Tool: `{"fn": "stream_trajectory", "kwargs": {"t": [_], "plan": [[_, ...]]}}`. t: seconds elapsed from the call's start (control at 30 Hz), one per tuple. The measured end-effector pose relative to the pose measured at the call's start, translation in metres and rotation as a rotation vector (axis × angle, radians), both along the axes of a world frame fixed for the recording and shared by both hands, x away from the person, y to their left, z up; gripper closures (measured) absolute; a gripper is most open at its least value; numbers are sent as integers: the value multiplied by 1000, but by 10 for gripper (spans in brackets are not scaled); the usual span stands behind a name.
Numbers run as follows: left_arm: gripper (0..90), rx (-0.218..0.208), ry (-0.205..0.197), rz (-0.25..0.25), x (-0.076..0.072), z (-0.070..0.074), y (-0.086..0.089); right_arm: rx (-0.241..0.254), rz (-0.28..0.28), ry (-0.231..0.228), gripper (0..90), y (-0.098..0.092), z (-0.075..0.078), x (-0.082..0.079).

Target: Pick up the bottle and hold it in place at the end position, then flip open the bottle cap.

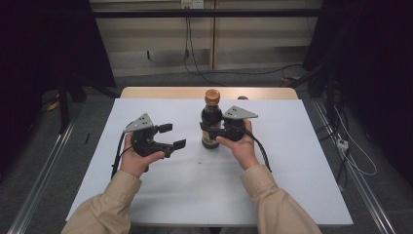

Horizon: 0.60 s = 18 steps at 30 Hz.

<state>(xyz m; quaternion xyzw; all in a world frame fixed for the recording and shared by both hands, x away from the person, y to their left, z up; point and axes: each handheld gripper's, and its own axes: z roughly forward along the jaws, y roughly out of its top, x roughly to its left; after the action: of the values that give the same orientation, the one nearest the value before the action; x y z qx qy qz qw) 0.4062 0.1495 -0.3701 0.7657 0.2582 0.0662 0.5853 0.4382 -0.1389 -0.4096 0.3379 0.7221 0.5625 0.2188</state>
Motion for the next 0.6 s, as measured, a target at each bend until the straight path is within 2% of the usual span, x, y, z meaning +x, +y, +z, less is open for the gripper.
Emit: {"fn": "stream_trajectory", "kwargs": {"t": [0.6], "plan": [[166, 37, 0, -3, 13, 13, -11, 4, -1, 3, 297, 0, 0, 0]]}}
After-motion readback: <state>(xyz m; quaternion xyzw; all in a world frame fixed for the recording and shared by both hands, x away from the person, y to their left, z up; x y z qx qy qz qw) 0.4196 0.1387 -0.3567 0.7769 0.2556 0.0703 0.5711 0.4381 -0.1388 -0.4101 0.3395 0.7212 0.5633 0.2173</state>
